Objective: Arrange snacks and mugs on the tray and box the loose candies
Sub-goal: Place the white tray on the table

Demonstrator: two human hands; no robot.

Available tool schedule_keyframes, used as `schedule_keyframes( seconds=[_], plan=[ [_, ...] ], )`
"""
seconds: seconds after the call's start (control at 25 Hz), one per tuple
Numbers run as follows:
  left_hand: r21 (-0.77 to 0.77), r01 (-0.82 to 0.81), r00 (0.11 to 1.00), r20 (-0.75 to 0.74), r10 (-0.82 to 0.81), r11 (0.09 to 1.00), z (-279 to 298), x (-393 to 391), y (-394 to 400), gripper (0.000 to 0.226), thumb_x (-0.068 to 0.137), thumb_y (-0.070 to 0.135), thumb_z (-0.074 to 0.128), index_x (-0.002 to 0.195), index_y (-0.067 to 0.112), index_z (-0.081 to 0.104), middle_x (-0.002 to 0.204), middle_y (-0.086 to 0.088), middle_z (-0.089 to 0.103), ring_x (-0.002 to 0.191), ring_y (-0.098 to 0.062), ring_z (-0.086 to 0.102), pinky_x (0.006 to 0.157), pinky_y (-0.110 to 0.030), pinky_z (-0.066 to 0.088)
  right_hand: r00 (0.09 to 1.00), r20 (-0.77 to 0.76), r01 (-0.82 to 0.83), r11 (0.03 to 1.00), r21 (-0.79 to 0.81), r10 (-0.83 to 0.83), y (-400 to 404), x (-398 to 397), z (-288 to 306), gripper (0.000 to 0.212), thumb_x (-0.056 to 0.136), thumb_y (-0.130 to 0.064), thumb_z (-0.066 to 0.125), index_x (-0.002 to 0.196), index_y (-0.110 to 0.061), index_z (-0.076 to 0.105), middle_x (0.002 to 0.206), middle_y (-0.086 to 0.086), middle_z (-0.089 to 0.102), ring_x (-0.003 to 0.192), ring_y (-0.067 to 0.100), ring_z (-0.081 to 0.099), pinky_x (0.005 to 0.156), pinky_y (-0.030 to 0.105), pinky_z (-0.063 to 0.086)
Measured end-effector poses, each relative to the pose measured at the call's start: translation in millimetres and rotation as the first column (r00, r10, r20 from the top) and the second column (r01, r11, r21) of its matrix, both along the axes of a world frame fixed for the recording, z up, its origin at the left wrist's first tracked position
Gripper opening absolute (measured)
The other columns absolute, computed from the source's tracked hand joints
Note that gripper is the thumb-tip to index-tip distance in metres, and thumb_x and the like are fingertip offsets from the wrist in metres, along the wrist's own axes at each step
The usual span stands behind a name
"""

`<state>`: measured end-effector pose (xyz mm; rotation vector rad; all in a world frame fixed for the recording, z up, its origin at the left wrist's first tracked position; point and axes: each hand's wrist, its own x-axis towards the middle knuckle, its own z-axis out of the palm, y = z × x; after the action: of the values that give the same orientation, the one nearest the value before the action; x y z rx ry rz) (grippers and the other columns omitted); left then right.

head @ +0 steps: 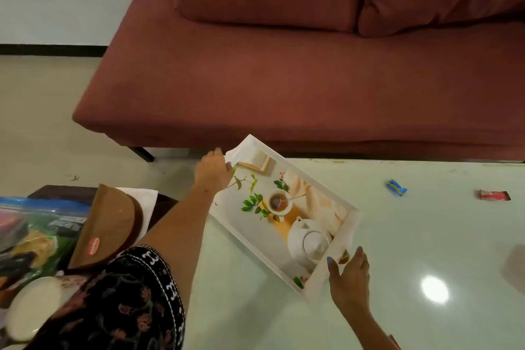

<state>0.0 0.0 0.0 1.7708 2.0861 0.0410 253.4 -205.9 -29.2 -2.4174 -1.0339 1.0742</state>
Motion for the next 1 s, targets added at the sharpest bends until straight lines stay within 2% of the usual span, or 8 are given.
schedule_keyframes(
  seconds=[0.16, 0.24, 0.36, 0.48, 0.6, 0.72, 0.84, 1.0],
  plan=[
    [-0.060, 0.043, 0.995, -0.088, -0.049, 0.997, -46, -8, 29, 0.055, 0.094, 0.020, 0.039, 0.140, -0.003, 0.020, 0.147, -0.022, 0.032, 0.135, -0.035, 0.030, 0.111, -0.046, 0.027, 0.981, -0.027, 0.194, 0.980, 0.049, -0.193, 6, -5, -30, 0.066, 0.090, -0.013, 0.058, 0.144, -0.002, 0.023, 0.142, 0.024, 0.034, 0.125, 0.041, 0.043, 0.098, 0.050, 0.039],
    [-0.110, 0.032, 0.993, -0.113, -0.044, 0.993, -65, -8, 37, 0.049, 0.093, 0.018, 0.040, 0.135, -0.002, 0.028, 0.142, -0.021, 0.037, 0.132, -0.035, 0.034, 0.110, -0.048, 0.025, 0.967, -0.031, 0.256, 0.965, 0.055, -0.254, 7, -2, -40, 0.064, 0.087, -0.006, 0.060, 0.142, -0.002, 0.029, 0.137, 0.024, 0.039, 0.118, 0.040, 0.048, 0.095, 0.046, 0.041],
    [-0.117, -0.025, 0.999, -0.047, 0.020, 0.993, -74, -10, 44, 0.035, 0.088, 0.010, 0.047, 0.121, -0.003, 0.044, 0.128, -0.024, 0.046, 0.118, -0.039, 0.045, 0.101, -0.047, 0.034, 0.953, -0.045, 0.301, 0.953, 0.039, -0.299, 11, 2, -46, 0.059, 0.086, -0.003, 0.061, 0.139, -0.003, 0.036, 0.131, 0.023, 0.046, 0.116, 0.038, 0.049, 0.096, 0.043, 0.041],
    [-0.051, -0.111, 0.994, 0.006, 0.111, 0.993, -73, -17, 48, 0.031, 0.086, 0.001, 0.051, 0.115, -0.007, 0.054, 0.122, -0.027, 0.055, 0.113, -0.041, 0.051, 0.095, -0.042, 0.042, 0.959, -0.049, 0.282, 0.959, 0.026, -0.280, 12, 8, -44, 0.058, 0.084, -0.003, 0.064, 0.137, -0.006, 0.041, 0.125, 0.023, 0.050, 0.113, 0.038, 0.052, 0.095, 0.042, 0.043],
    [-0.094, -0.248, 0.966, 0.055, 0.254, 0.964, -64, -28, 31, 0.031, 0.085, 0.001, 0.055, 0.116, -0.003, 0.058, 0.120, -0.024, 0.060, 0.109, -0.038, 0.056, 0.093, -0.040, 0.046, 0.974, -0.022, 0.226, 0.974, -0.014, -0.226, 17, 30, -32, 0.057, 0.081, -0.004, 0.067, 0.134, -0.007, 0.046, 0.122, 0.023, 0.055, 0.112, 0.039, 0.054, 0.095, 0.043, 0.044],
    [-0.133, -0.231, 0.962, 0.114, 0.246, 0.964, -51, -36, -11, 0.027, 0.085, 0.002, 0.054, 0.111, -0.002, 0.063, 0.111, -0.023, 0.065, 0.101, -0.039, 0.060, 0.087, -0.041, 0.048, 0.994, 0.005, 0.106, 0.993, -0.053, -0.105, 26, 62, -15, 0.056, 0.080, -0.004, 0.067, 0.133, -0.010, 0.049, 0.121, 0.022, 0.058, 0.112, 0.038, 0.056, 0.095, 0.041, 0.045],
    [-0.112, -0.318, 0.923, 0.190, 0.334, 0.942, -37, -32, -70, 0.025, 0.082, 0.003, 0.058, 0.105, -0.001, 0.067, 0.102, -0.023, 0.069, 0.093, -0.038, 0.063, 0.077, -0.035, 0.047, 0.999, 0.041, -0.011, 0.996, -0.090, 0.015, 29, 91, 2, 0.057, 0.079, -0.003, 0.068, 0.132, -0.009, 0.049, 0.123, 0.021, 0.058, 0.114, 0.038, 0.055, 0.098, 0.043, 0.045],
    [-0.145, -0.399, 0.866, 0.264, 0.424, 0.905, -40, -20, -133, 0.029, 0.080, 0.001, 0.063, 0.108, -0.005, 0.063, 0.110, -0.024, 0.066, 0.102, -0.039, 0.060, 0.094, -0.043, 0.047, 0.991, 0.047, -0.116, 0.983, -0.141, 0.123, 21, 112, 4, 0.058, 0.080, -0.002, 0.067, 0.133, -0.010, 0.047, 0.125, 0.020, 0.055, 0.111, 0.036, 0.056, 0.095, 0.042, 0.046]
  ],
)
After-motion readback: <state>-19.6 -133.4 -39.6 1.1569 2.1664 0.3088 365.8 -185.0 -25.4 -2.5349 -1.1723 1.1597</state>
